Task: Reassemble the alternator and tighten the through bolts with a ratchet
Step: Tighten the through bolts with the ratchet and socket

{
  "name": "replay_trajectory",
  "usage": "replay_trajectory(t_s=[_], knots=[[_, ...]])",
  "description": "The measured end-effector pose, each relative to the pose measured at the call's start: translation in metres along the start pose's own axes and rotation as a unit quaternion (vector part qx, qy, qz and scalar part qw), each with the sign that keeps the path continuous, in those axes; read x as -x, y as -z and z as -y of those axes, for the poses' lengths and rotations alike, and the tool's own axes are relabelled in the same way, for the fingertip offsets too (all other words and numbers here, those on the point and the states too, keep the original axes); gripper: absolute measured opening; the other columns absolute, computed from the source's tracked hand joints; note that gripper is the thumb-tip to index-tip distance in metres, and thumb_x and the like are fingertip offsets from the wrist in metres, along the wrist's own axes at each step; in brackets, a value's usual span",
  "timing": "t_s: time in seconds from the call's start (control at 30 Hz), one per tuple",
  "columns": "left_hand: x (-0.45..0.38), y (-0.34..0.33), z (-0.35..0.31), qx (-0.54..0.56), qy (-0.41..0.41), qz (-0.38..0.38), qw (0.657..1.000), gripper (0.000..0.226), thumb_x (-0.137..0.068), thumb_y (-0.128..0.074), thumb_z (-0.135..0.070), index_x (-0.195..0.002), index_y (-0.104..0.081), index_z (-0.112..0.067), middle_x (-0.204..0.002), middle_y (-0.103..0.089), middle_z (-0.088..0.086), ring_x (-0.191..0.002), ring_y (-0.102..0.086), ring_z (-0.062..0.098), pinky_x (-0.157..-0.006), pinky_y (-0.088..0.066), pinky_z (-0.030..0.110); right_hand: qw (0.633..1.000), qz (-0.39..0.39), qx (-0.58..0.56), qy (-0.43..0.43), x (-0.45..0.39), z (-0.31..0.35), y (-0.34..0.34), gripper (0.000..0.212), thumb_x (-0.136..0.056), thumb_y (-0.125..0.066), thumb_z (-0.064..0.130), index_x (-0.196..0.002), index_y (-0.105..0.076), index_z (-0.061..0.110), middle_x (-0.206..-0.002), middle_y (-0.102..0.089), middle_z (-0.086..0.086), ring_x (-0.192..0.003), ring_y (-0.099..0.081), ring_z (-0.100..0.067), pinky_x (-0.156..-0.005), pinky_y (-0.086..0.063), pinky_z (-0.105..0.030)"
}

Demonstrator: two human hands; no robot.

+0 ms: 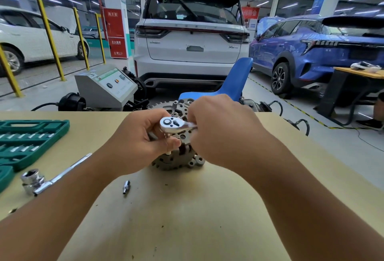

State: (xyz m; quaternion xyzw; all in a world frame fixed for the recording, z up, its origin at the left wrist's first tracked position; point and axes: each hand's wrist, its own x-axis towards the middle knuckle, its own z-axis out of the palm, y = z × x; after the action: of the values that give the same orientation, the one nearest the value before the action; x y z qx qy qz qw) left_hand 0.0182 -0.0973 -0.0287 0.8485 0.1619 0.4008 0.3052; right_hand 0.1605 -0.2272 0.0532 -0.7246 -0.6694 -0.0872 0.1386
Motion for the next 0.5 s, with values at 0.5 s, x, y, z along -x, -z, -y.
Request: replay_trajectory(t_s=[0.5], knots=[[0.0024, -0.01, 0.0035, 0.006, -0.042, -0.02, 0.999, 0.014, -0.08, -0.073, -0.036, -0.089, -0.072, -0.025, -0.077, -0.07, -0.001, -0.066, -0.063, 0.015, -0.059, -0.051, 0.027, 0.994, 0.085, -0.051, 0.049, 0.0034, 0.0039, 0.0029, 0.031, -0.079, -0.07, 0.027, -0.062, -0.044, 0.022, -0.058, -0.045, 0.005, -0.044, -0.038, -0.011, -0.03, -0.024, -0.016]])
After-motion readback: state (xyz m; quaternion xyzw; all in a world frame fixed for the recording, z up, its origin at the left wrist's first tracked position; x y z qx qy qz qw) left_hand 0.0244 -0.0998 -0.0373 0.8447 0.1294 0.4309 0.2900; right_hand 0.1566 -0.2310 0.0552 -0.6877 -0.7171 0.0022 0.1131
